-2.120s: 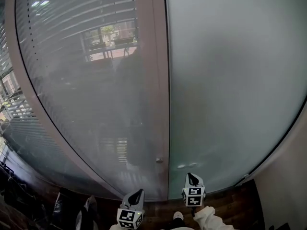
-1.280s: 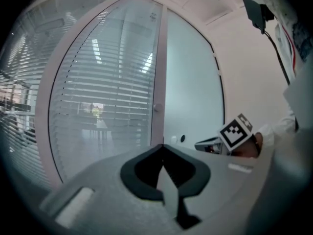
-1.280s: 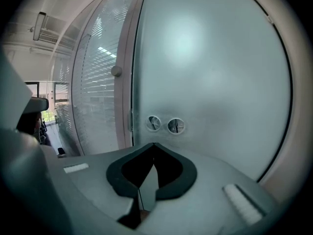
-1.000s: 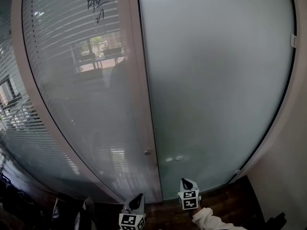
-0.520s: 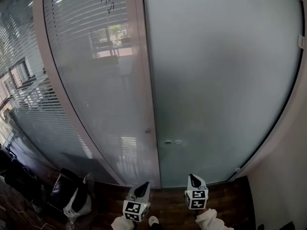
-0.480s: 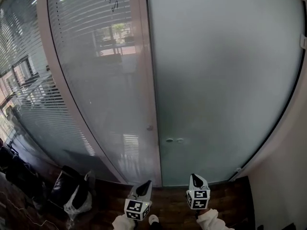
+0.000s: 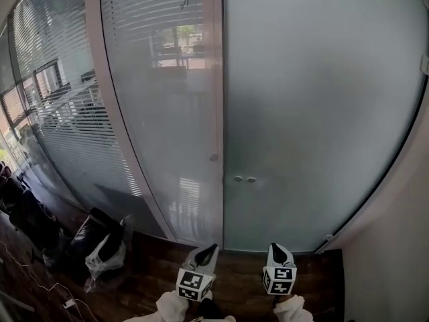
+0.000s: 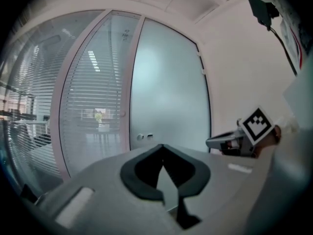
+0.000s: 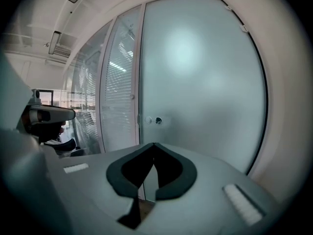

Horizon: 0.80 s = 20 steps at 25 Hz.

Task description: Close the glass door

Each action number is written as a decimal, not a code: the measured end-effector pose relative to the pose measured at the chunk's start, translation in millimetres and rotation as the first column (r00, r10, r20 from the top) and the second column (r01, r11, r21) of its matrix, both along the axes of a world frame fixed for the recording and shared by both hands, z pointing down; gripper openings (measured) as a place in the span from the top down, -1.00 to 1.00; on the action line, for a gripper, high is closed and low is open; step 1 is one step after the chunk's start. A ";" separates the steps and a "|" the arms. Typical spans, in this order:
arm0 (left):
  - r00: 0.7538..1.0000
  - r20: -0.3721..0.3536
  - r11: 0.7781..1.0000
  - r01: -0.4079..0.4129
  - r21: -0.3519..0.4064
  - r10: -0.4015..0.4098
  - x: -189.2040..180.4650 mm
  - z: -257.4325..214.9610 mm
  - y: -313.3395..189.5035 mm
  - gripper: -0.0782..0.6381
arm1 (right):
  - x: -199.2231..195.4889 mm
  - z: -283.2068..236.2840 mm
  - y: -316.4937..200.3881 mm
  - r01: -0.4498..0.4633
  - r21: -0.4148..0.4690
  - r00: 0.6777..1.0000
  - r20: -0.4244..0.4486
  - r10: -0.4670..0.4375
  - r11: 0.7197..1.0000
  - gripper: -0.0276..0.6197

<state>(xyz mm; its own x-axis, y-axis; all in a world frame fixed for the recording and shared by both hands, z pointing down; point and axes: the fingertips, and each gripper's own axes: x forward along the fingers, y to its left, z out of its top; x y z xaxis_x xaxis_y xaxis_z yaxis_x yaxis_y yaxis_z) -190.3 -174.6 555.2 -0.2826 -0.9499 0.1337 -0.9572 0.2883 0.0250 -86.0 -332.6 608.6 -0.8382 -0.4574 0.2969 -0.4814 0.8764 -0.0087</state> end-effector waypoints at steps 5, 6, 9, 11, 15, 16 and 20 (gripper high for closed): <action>1.000 0.011 1.000 0.021 -0.008 -0.021 16.0 -3.8 12.5 0.78 | 15.6 0.5 9.9 0.014 -0.010 1.000 0.007 -0.013 1.000 0.89; 1.000 0.011 1.000 0.022 -0.010 -0.022 18.8 -3.0 14.2 0.78 | 18.3 -0.1 10.9 0.015 -0.011 1.000 0.009 -0.015 1.000 0.89; 0.999 0.017 0.999 0.032 -0.015 -0.032 21.6 -2.1 21.8 0.78 | 19.1 -2.1 17.3 0.027 -0.016 0.999 0.018 -0.026 1.000 0.89; 0.999 0.019 0.999 0.031 -0.019 -0.031 25.0 -3.7 28.1 0.78 | 20.1 -1.9 24.4 0.035 -0.021 0.999 0.025 -0.034 0.999 0.89; 0.999 0.027 0.999 0.035 -0.020 -0.035 23.6 -6.7 42.6 0.78 | 18.0 -2.8 36.9 0.039 -0.023 0.999 0.024 -0.038 0.999 0.89; 0.999 0.029 0.999 0.038 -0.021 -0.037 21.7 -7.6 46.9 0.78 | 16.7 -4.2 40.9 0.040 -0.022 0.999 0.024 -0.039 0.999 0.89; 0.999 0.027 0.999 0.041 -0.016 -0.040 13.8 -9.6 68.4 0.78 | 14.4 -8.0 63.3 0.035 -0.020 0.999 0.020 -0.034 0.999 0.89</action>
<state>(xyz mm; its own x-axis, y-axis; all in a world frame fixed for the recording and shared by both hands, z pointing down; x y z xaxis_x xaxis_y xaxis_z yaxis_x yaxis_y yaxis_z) -176.5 -106.2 545.6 -0.3244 -0.9353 0.1413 -0.9450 0.3270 -0.0055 -71.6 -269.3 600.6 -0.8592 -0.4222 0.2891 -0.4505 0.8920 -0.0363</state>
